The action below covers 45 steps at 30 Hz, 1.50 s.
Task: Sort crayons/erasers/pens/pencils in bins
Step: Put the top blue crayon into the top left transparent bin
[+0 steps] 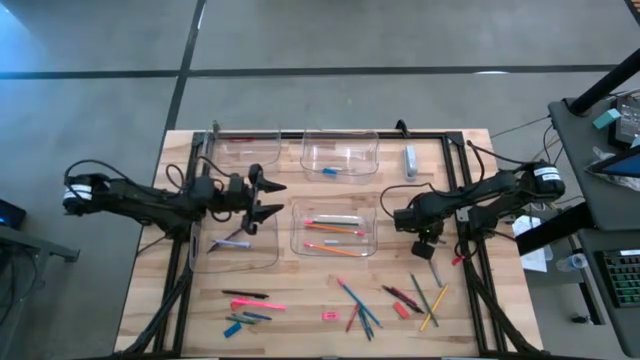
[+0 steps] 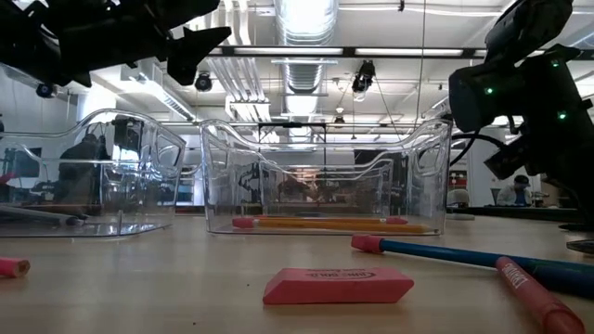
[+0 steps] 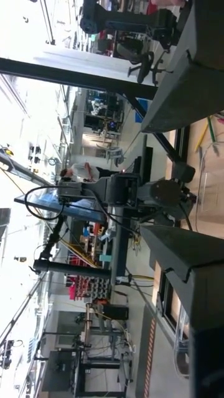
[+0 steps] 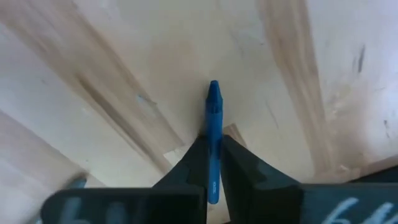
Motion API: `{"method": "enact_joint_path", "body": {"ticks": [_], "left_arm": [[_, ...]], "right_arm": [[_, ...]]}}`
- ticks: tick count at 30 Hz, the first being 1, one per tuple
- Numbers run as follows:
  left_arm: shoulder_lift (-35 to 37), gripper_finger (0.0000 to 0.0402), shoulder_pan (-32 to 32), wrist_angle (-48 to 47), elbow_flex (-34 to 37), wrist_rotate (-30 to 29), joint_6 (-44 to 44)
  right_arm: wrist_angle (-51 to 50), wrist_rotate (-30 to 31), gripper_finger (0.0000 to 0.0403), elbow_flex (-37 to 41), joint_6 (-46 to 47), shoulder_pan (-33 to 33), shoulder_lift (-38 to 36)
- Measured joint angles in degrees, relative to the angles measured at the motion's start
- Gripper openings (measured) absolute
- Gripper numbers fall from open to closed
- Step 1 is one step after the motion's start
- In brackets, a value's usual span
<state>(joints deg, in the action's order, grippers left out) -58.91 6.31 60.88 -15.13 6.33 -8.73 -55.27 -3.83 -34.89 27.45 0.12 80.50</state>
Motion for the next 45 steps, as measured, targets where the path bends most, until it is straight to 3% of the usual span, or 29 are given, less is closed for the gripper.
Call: {"method": "enact_joint_path", "body": {"ticks": [6,15,24,36,45], "left_arm": [[-2.69,0.024,0.02,0.02,-1.31,-0.36,-0.04],[-8.96,0.024,0.07,0.01,-3.64,-0.27,-2.95],[-17.45,0.024,0.05,0.13,-8.93,-0.17,-3.56],[-32.86,0.024,-0.11,-0.56,-24.37,2.19,-10.59],[-39.58,0.024,0.39,-6.65,-34.54,0.95,-9.94]], "right_arm": [[0.49,2.26,0.0015,-0.44,2.78,0.0,-5.28],[3.38,3.87,0.0014,-1.53,8.42,-0.1,-20.27],[25.36,7.2,0.0013,-1.51,5.79,-0.04,-31.65],[61.86,8.51,0.0013,-1.42,-13.91,-1.97,-30.34],[69.11,7.83,0.0013,-1.42,-17.94,-2.54,-27.34]]}}
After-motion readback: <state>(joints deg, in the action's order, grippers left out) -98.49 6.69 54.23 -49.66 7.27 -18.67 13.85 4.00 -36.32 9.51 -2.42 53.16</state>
